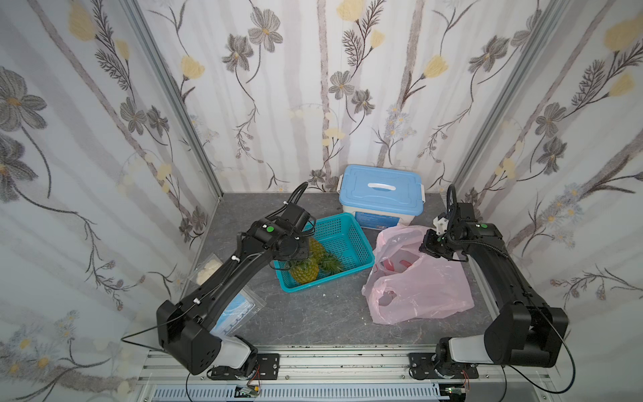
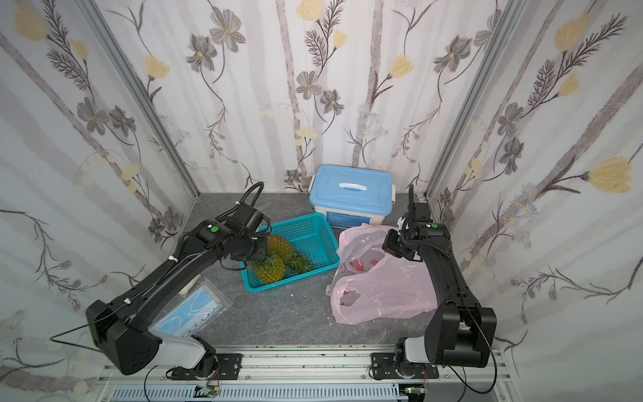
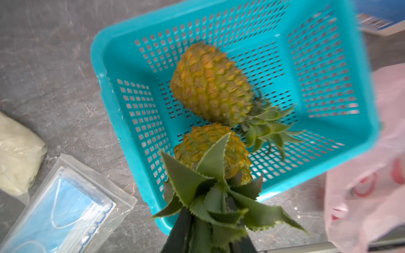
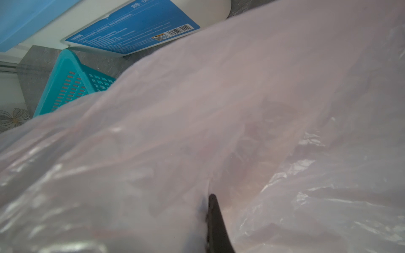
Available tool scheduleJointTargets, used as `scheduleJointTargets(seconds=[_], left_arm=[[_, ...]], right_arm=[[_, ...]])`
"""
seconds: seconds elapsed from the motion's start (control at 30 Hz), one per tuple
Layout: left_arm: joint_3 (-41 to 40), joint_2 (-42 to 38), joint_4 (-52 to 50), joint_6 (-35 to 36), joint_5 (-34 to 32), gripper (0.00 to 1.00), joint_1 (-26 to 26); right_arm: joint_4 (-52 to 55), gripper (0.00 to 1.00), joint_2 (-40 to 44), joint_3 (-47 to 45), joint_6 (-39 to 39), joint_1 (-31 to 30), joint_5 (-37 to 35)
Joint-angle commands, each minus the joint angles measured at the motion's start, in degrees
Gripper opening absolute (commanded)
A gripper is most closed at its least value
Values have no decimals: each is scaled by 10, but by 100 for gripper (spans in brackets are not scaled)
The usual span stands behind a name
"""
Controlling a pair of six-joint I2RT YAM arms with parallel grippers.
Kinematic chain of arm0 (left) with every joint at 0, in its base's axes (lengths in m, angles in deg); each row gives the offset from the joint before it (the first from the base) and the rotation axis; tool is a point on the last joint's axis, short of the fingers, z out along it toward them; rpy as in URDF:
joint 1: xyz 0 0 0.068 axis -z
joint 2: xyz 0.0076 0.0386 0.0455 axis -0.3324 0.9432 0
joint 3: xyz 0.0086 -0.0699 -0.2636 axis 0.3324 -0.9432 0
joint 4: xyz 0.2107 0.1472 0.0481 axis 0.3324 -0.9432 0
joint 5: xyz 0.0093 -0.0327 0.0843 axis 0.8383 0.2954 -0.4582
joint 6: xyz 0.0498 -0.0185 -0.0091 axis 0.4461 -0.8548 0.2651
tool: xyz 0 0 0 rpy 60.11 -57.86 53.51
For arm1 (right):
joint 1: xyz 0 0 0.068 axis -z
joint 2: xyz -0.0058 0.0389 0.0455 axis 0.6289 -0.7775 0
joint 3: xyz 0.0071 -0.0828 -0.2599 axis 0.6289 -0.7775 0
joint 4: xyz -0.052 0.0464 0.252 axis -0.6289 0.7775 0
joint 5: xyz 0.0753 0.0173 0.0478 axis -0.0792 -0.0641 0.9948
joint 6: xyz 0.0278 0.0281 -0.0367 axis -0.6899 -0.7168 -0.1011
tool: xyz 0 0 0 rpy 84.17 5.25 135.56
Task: Place the pineapple into a plastic bag & tie a knot
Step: Pick up the pineapple from the basket.
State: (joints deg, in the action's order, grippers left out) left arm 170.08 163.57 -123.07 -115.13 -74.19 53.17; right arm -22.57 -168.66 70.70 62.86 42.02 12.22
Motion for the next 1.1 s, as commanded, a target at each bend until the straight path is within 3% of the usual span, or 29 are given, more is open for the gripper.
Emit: scheduleJointTargets(seconds=[0.0, 0.1, 0.13, 0.17, 0.23, 0.27, 0.4, 0.5, 0.63, 0.77, 0.9, 1.07], left_arm=[[-22, -66, 132, 34, 97, 0, 9], [-69, -127, 233, 53, 153, 0, 42], [-87, -142, 261, 60, 169, 0, 54], [-104, -154, 287, 66, 179, 0, 65], [-131, -169, 327, 68, 197, 0, 80], [-140, -171, 341, 69, 205, 0, 88], [-149, -168, 361, 65, 195, 0, 106], [-169, -168, 391, 48, 189, 0, 113], [-191, -170, 413, 38, 145, 0, 116], [-195, -177, 394, 28, 47, 0, 116], [-201, -191, 372, 6, -12, 0, 115], [-215, -213, 359, -20, -20, 0, 115]], right_arm=[[-37, 0, -7, -7, 19, -5, 4], [-44, 1, -21, -12, 23, -10, -11], [-47, 7, -22, -10, 23, -11, -16], [-52, 20, -35, -6, 23, -11, -17], [-47, 60, -43, 9, 22, -11, -21], [-34, 73, -38, 20, 20, -11, -28], [39, 99, 51, 40, 10, -22, -109], [96, 99, 110, 29, -25, -58, -120], [110, 98, 164, -32, -147, -183, -83], [34, 86, 199, -112, -251, -294, -52], [-73, 76, 184, -152, -256, -380, -52], [-173, 71, 118, -195, -210, -445, -127]])
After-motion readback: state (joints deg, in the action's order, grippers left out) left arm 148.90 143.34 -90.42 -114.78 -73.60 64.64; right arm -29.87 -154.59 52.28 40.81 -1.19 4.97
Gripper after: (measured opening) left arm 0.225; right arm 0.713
